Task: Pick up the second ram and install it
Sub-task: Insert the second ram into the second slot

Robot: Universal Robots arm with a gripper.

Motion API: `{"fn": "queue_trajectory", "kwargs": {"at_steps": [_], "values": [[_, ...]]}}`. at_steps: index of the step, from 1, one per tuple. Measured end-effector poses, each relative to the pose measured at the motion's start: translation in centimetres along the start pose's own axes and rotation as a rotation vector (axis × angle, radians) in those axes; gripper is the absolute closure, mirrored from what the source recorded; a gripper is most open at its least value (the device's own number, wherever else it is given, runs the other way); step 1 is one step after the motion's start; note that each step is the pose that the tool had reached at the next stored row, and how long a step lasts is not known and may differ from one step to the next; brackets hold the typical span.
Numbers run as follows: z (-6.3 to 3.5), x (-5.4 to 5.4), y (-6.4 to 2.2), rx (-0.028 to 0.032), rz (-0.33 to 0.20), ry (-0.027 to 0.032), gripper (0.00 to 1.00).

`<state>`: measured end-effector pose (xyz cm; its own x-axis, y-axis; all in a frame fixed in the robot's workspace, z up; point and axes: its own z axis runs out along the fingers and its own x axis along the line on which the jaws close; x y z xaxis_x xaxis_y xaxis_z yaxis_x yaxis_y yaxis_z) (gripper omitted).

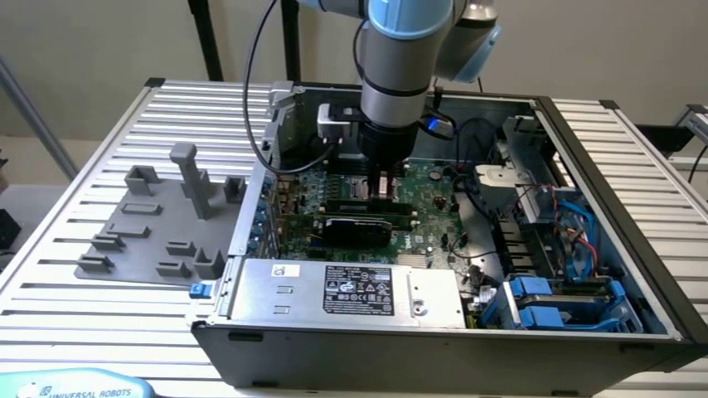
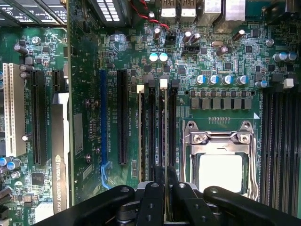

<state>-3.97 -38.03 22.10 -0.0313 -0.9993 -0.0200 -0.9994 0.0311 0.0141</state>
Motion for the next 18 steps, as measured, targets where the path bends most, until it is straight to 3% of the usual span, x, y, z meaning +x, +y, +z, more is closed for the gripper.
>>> {"fn": "queue_trajectory", "kwargs": {"at_steps": [7,8,15,18], "values": [[0.1,0.0,0.0,-0.0001,0.0,0.0,0.85],[0.02,0.0,0.0,0.0,0.0,-0.0001,0.78],[-2.37,0.0,0.15,-0.0001,0.0,0.0001,0.78],[-2.78,0.0,0.34,0.0,0.0,-0.0001,0.8]]}}
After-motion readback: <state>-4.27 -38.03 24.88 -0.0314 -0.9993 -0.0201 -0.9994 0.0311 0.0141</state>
